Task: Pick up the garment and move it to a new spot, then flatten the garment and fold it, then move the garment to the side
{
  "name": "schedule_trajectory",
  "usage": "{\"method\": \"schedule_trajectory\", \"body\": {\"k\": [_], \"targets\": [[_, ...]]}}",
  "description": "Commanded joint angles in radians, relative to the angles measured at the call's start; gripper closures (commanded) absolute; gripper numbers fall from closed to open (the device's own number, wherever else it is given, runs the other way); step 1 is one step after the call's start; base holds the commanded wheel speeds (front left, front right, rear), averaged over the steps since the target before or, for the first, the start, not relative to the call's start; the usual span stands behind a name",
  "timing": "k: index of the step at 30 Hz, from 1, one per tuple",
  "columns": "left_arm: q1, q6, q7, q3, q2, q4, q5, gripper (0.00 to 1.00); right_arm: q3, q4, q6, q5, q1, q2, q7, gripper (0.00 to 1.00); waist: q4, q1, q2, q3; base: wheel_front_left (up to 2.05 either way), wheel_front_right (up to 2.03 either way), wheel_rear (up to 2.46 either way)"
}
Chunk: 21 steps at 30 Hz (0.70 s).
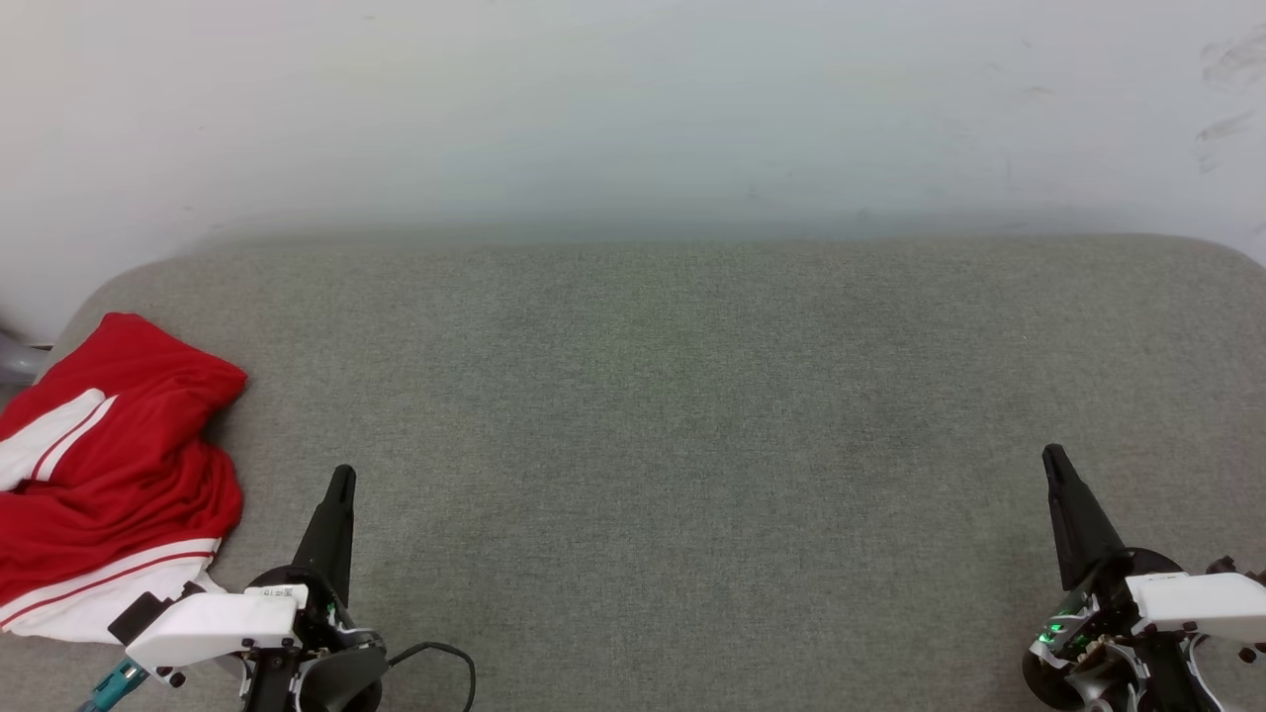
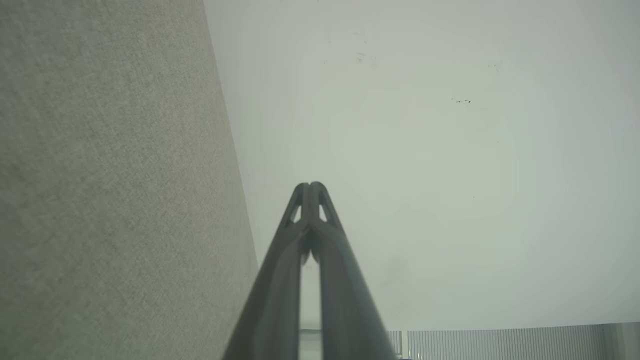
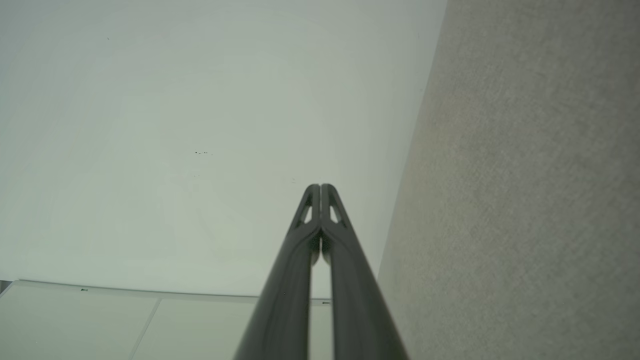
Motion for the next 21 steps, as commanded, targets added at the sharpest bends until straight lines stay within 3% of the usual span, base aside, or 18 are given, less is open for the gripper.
{"method": "schedule_trajectory", "body": {"k": [1, 13, 14, 21], "targets": [[-0.008, -0.002, 0.001, 0.001, -0.003, -0.001, 0.001, 1.00, 0.001, 0.001, 0.000, -0.004, -0.013, 0.004, 0.000, 1.00, 0.000, 0.0000, 0.0000, 0.000, 0.00, 0.00, 0.00], [-0.008, -0.002, 0.001, 0.001, -0.003, -0.001, 0.001, 1.00, 0.001, 0.001, 0.000, -0.004, -0.013, 0.004, 0.000, 1.00, 0.000, 0.0000, 0.0000, 0.000, 0.00, 0.00, 0.00], [0.000, 0.000, 0.000, 0.000, 0.000, 0.000, 0.000, 0.00, 0.000, 0.000, 0.000, 0.000, 0.000, 0.000, 0.000, 0.00, 0.000, 0.0000, 0.0000, 0.000, 0.00, 0.00, 0.00], [0.017, 0.001, -0.014, -0.028, -0.001, -0.004, 0.005, 0.00, 0.013, -0.006, 0.000, -0.003, 0.021, 0.000, -0.016, 0.00, 0.001, 0.0000, 0.0000, 0.000, 0.00, 0.00, 0.00]]}}
